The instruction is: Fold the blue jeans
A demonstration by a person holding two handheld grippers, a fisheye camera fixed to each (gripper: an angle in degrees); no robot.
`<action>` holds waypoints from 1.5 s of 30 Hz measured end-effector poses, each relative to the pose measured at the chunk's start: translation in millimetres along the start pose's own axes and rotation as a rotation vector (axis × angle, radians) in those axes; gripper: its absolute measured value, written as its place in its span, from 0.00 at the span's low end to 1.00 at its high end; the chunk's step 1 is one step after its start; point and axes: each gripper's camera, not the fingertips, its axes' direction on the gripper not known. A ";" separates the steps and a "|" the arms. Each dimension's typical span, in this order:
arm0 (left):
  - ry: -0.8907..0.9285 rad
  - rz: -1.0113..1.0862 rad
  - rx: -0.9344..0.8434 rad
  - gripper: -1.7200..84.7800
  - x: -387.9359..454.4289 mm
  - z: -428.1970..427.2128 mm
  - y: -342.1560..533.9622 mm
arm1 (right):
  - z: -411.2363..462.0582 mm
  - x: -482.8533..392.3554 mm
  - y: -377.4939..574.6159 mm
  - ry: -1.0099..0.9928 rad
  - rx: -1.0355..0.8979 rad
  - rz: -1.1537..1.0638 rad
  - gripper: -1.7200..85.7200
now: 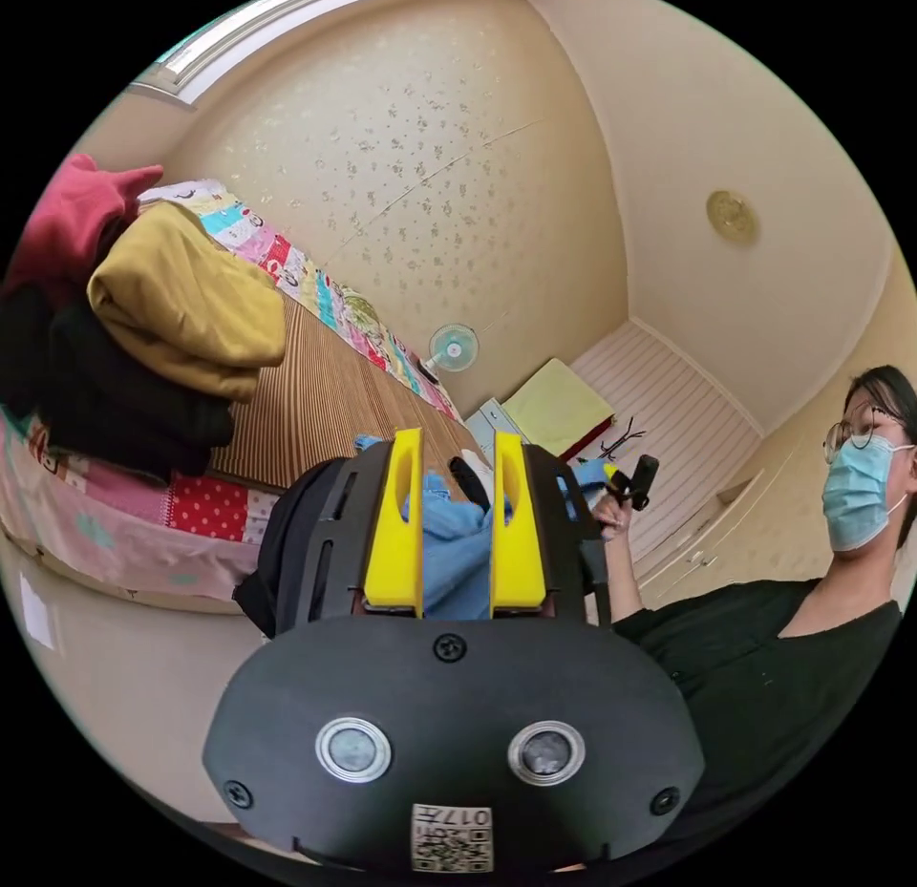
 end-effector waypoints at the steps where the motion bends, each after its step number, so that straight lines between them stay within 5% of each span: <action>1: 0.007 -0.005 -0.010 0.15 -3.5 -4.0 7.4 | 15.7 2.1 10.8 0.005 -0.033 0.027 0.05; 6: -0.066 -0.019 -0.082 0.16 -25.9 -13.9 35.1 | 82.8 5.1 66.2 0.209 -0.206 0.253 0.07; 11: -0.033 -0.091 -0.151 0.20 -71.5 11.5 48.6 | 62.0 6.4 50.2 0.408 -0.152 0.424 0.09; 17: 0.000 -0.149 -0.386 0.18 -121.6 135.6 41.5 | 72.9 -21.4 -1.4 0.520 -0.072 0.303 0.10; 22: 0.135 0.126 -0.487 0.03 -45.8 203.4 74.0 | 116.2 -14.8 -17.5 0.348 -0.073 0.255 0.12; 27: 0.221 0.369 -0.737 0.02 46.6 272.5 186.8 | 153.8 58.6 13.7 -0.189 0.053 0.435 0.19; 32: 0.203 0.428 -0.877 0.05 49.3 293.2 247.8 | 211.1 64.9 29.2 -0.202 -0.191 0.411 0.19; 38: 0.342 0.277 -0.727 0.11 -8.5 238.1 225.3 | 163.6 77.8 68.4 -0.104 -0.017 0.464 0.07; 42: 0.328 0.186 -0.618 0.09 -50.4 208.9 218.6 | 116.6 57.0 83.0 -0.135 0.157 0.343 0.11; 45: 0.282 0.152 -0.621 0.05 -71.7 213.1 222.0 | 114.8 31.9 71.7 -0.179 0.113 0.203 0.20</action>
